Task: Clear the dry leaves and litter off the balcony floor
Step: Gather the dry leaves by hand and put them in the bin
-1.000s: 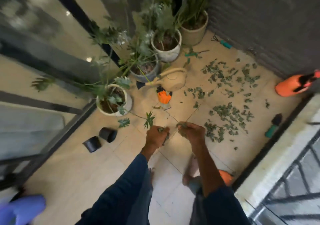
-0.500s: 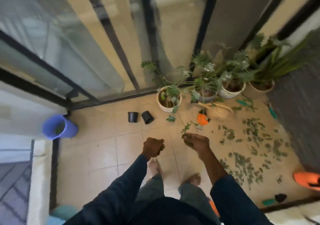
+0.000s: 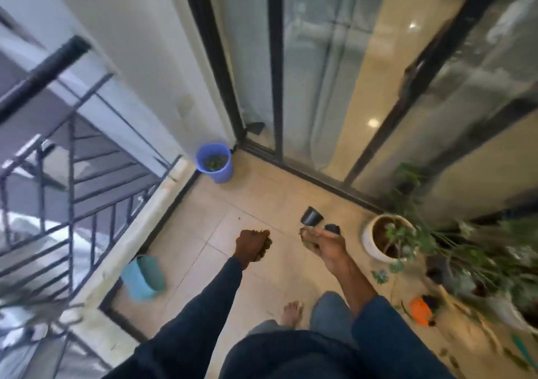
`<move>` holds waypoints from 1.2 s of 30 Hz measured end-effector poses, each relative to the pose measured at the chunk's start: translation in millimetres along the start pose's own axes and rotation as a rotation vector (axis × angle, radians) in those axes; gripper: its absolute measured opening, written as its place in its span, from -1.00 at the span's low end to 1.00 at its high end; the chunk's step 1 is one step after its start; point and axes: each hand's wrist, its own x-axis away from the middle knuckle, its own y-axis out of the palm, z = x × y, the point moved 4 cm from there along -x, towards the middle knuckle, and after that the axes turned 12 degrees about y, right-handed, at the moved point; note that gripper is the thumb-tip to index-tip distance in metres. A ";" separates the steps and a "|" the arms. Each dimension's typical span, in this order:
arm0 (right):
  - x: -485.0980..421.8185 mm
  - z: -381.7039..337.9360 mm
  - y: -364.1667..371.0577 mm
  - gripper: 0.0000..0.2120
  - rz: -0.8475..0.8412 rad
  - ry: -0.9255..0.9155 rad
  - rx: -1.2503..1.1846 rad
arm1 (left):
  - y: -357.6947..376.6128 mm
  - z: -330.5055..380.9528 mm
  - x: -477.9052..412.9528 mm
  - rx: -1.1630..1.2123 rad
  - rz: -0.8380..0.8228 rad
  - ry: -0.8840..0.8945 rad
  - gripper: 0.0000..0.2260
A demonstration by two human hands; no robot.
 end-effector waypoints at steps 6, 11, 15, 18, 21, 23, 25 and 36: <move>-53.3 -51.4 106.4 -0.68 -0.089 0.048 0.199 | -65.2 14.7 -51.5 0.172 0.161 -0.064 -0.69; -99.1 -93.9 194.6 -0.68 -0.153 0.068 0.403 | -116.8 43.3 -90.5 0.295 0.299 -0.094 -0.69; -130.8 -119.5 269.9 -0.78 -0.223 0.088 0.513 | -159.7 62.1 -122.1 0.402 0.361 -0.081 -0.71; -148.3 -132.7 318.6 -0.87 -0.240 0.087 0.573 | -189.8 73.1 -147.5 0.461 0.418 -0.091 -0.72; -167.5 -139.8 357.4 -0.87 -0.238 0.090 0.571 | -213.8 81.3 -173.9 0.480 0.423 -0.096 -0.71; -186.1 -141.0 383.4 -0.89 -0.239 0.093 0.566 | -231.7 85.8 -198.3 0.485 0.419 -0.107 -0.71; -205.2 -139.6 407.8 -0.85 -0.239 0.097 0.546 | -249.8 89.1 -224.1 0.486 0.419 -0.109 -0.71; -359.7 -123.7 501.0 -0.71 -0.152 0.072 0.376 | -325.9 61.4 -438.9 0.606 0.388 -0.192 -0.69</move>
